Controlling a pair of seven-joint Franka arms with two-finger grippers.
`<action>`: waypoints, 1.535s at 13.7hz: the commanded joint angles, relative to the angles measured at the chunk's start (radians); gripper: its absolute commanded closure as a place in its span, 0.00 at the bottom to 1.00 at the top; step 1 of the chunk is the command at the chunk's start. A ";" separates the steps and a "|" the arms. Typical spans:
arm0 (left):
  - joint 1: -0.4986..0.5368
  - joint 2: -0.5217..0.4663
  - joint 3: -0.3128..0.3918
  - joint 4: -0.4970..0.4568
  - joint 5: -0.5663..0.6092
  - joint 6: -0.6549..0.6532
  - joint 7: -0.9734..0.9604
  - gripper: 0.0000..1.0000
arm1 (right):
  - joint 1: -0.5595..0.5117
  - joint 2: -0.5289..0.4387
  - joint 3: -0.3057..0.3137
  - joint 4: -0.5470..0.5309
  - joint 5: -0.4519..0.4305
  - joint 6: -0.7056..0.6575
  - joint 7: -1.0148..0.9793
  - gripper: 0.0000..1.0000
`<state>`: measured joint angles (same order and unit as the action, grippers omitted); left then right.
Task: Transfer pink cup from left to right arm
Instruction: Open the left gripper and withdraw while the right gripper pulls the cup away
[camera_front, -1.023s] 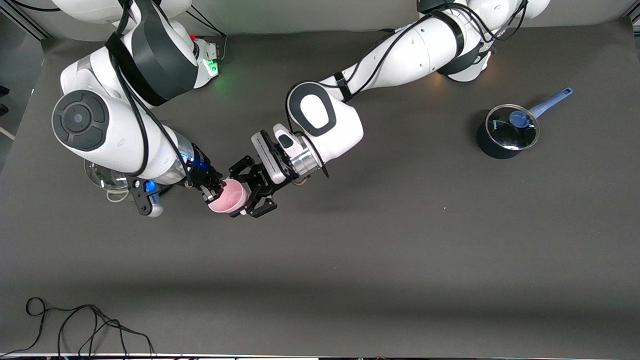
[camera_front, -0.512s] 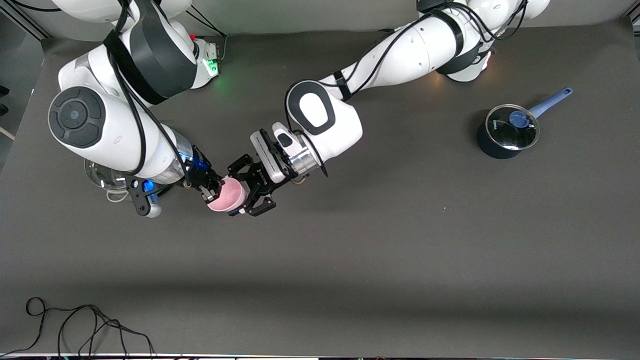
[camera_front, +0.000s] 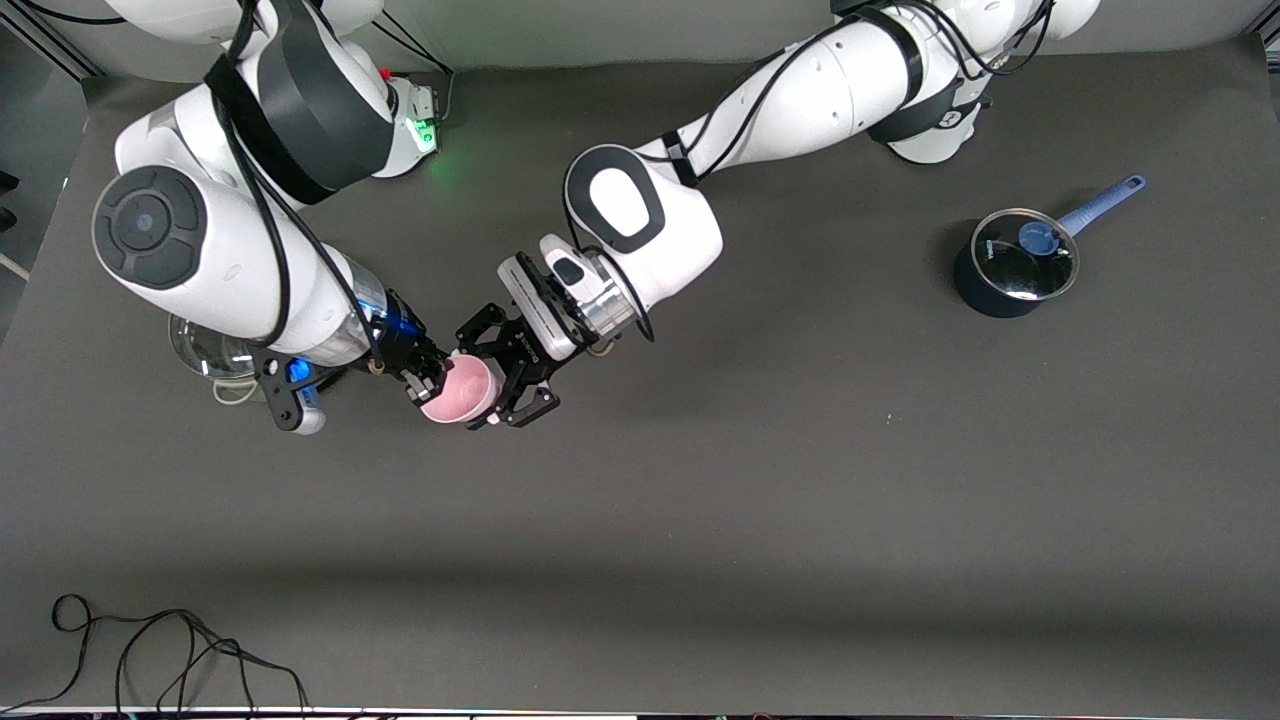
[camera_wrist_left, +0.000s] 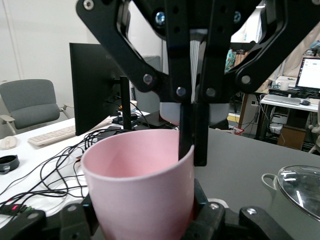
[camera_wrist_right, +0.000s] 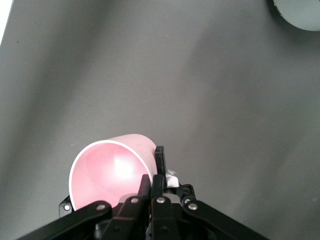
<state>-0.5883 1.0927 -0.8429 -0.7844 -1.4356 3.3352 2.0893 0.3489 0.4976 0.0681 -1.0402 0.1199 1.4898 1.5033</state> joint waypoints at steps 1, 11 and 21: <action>-0.010 -0.019 0.050 0.001 -0.002 0.044 -0.052 1.00 | -0.024 -0.001 -0.045 0.040 -0.014 -0.016 -0.063 1.00; 0.114 -0.068 0.064 -0.142 0.110 -0.016 -0.068 0.00 | -0.057 0.001 -0.114 0.042 -0.055 -0.014 -0.222 1.00; 0.661 -0.286 0.064 -0.659 0.404 -0.569 -0.063 0.00 | -0.514 -0.010 -0.129 0.028 -0.062 -0.014 -1.483 1.00</action>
<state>-0.0426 0.8893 -0.7827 -1.2991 -1.0999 2.8818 2.0456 -0.1059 0.4976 -0.0700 -1.0134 0.0647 1.4882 0.3135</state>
